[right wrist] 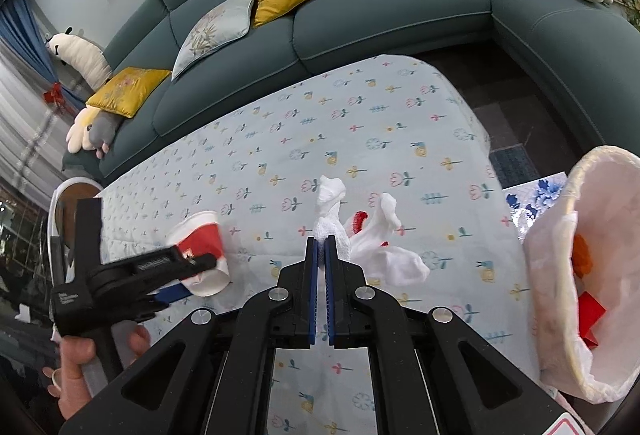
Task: Collect trash
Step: 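Grasp the red-and-white paper cup with the left tool while the right tool holds the glove, then carry the paper cup and white glove over the wastebasket and open both tools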
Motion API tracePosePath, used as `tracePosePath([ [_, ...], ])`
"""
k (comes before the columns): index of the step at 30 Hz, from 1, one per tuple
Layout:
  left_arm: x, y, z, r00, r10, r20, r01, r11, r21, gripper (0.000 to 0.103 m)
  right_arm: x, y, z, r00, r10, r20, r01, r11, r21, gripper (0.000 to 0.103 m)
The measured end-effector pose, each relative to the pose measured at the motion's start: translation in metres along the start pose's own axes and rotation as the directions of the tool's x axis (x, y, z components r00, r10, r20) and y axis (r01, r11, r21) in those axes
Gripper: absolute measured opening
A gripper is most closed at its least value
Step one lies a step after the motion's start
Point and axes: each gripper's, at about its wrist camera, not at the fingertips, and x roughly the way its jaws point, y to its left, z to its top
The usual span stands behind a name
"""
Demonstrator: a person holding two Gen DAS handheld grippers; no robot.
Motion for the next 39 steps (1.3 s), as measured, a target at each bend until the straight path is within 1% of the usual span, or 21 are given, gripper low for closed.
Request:
tracePosePath([
  [3,0.001,-0.015,-0.007,1.000,0.014,0.012,-0.015,0.997,0.074,0.043,0.004,0.002,-0.003,1.000,0.003,-0.011,-0.003,1.000,0.000,0.004],
  [9,-0.004,-0.046,-0.036,0.999,0.023,0.025,-0.027,0.978,0.205,0.043,-0.002,0.000,-0.008,1.000,0.000,-0.004,0.000,1.000,0.003,0.004],
  [15,-0.015,-0.078,-0.058,0.999,0.002,0.039,-0.012,0.963,0.268,0.043,-0.025,-0.015,-0.007,0.999,-0.009,0.035,0.008,1.000,0.028,0.004],
  [21,-0.028,-0.112,-0.082,0.999,-0.022,0.048,0.004,0.939,0.344,0.043,-0.054,-0.037,-0.007,0.996,-0.023,0.082,0.019,0.998,0.055,0.004],
  [30,-0.037,-0.169,-0.120,0.997,-0.046,0.054,0.017,0.892,0.451,0.043,-0.104,-0.083,-0.011,0.986,-0.064,0.154,0.048,0.993,0.108,0.004],
  [39,-0.041,-0.224,-0.164,0.997,-0.070,0.045,0.032,0.824,0.565,0.043,-0.147,-0.134,-0.022,0.971,-0.125,0.204,0.089,0.980,0.178,0.004],
])
